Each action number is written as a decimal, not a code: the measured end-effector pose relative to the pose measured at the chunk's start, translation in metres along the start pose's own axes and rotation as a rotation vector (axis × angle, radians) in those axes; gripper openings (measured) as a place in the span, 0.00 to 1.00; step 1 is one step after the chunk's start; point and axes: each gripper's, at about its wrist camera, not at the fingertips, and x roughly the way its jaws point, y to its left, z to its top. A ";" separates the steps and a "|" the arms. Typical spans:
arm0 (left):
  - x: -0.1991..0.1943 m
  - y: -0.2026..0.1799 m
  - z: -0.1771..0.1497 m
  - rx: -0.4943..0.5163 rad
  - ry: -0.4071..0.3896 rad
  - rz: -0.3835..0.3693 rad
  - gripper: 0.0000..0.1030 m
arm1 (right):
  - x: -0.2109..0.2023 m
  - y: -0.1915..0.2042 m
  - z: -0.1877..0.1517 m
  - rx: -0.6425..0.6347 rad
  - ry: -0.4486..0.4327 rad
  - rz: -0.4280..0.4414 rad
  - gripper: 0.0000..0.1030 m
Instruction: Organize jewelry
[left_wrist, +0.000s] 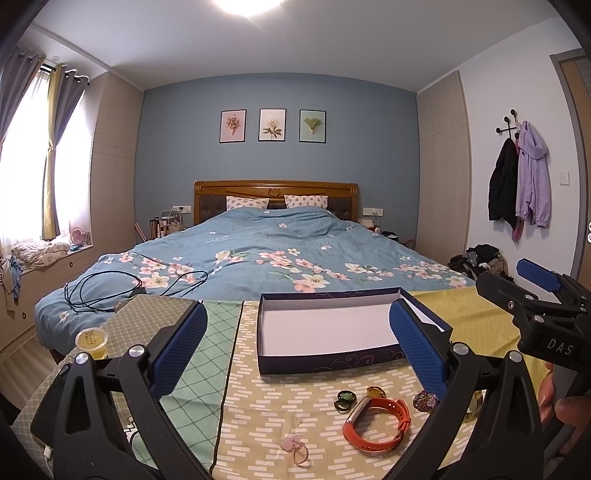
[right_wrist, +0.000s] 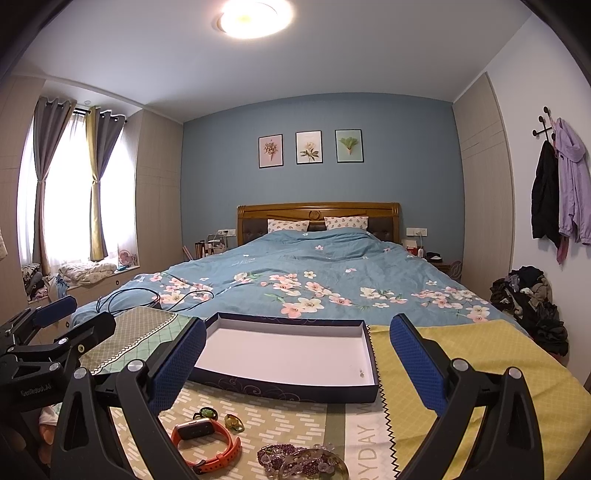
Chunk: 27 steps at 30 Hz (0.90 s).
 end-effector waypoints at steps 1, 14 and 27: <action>0.000 0.000 0.000 0.000 0.002 -0.002 0.94 | 0.000 0.000 0.000 -0.001 0.001 0.001 0.93; 0.036 -0.004 -0.019 0.080 0.188 -0.088 0.94 | 0.018 -0.018 -0.019 -0.031 0.178 0.016 0.93; 0.101 -0.010 -0.062 0.031 0.584 -0.339 0.75 | 0.052 -0.053 -0.079 0.045 0.618 0.164 0.41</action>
